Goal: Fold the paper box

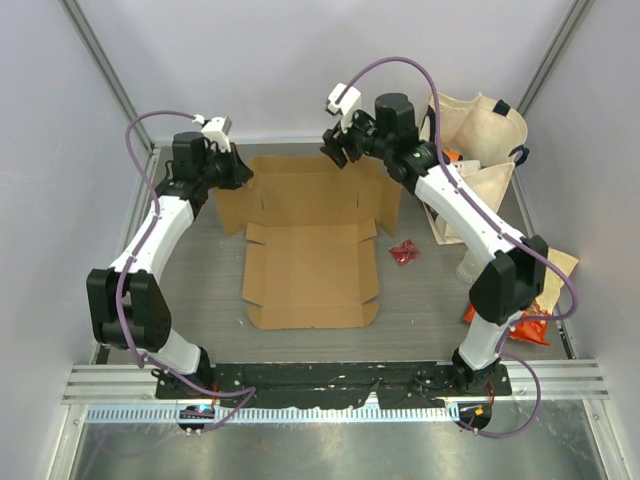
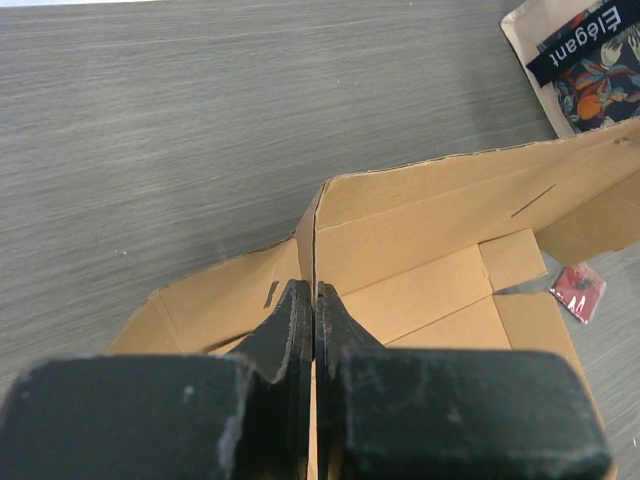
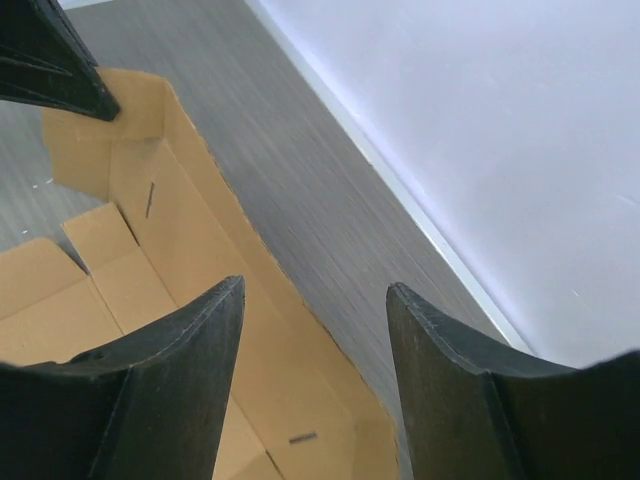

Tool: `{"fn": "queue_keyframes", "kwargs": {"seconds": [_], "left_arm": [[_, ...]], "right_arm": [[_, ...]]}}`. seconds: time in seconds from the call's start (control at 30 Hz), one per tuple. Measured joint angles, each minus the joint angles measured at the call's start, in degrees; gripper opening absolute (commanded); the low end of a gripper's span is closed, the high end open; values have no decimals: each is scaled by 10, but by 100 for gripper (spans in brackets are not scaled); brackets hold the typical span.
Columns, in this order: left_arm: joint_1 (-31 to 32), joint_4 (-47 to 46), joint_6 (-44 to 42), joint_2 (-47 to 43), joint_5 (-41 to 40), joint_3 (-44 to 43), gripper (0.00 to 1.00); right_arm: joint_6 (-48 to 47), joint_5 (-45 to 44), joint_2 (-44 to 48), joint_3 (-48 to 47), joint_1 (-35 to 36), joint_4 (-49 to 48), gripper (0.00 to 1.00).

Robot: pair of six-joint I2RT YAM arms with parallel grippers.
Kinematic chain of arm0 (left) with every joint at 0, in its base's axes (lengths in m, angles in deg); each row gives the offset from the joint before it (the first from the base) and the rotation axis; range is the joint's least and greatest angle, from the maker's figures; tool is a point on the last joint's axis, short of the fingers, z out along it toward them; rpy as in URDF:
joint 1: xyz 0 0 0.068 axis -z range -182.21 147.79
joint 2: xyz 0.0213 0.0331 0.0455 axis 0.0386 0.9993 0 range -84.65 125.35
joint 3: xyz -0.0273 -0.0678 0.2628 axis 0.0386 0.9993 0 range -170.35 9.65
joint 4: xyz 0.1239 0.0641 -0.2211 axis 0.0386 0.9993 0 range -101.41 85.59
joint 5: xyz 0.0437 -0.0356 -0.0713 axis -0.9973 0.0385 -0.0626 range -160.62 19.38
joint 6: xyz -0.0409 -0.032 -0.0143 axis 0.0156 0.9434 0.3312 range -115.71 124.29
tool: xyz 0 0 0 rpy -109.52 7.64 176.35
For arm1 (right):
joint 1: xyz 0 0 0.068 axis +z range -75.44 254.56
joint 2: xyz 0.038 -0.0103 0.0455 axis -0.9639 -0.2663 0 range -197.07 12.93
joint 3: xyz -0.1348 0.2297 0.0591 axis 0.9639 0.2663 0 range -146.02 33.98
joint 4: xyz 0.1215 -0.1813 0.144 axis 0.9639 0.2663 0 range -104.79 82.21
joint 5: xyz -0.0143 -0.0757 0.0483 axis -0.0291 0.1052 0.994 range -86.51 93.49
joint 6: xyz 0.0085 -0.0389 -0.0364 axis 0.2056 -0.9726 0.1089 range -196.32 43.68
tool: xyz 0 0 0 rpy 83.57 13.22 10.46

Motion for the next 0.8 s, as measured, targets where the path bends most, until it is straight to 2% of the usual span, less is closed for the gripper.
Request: {"fn": "queue_keyframes", "kwargs": {"seconds": [0.13,0.33,0.57,0.73,0.8], "left_arm": [[10,8,0,-12,-2,9,0],[23,14,-5,-12,-5,9,0],[26,18,-16,-27,-9,19,0],[31,20,-22,-30,-15,20,0],[35,21,-26,-30,-19,21,0]], "right_arm": [[-18,47,-68,-70,13,47,61],[-39,74,-129,-111,48,98,58],[-58,86,-190,-177,63,135,46],[-73,86,-209,-195,60,154,46],[-77,82,-211,-195,60,158,53]]}}
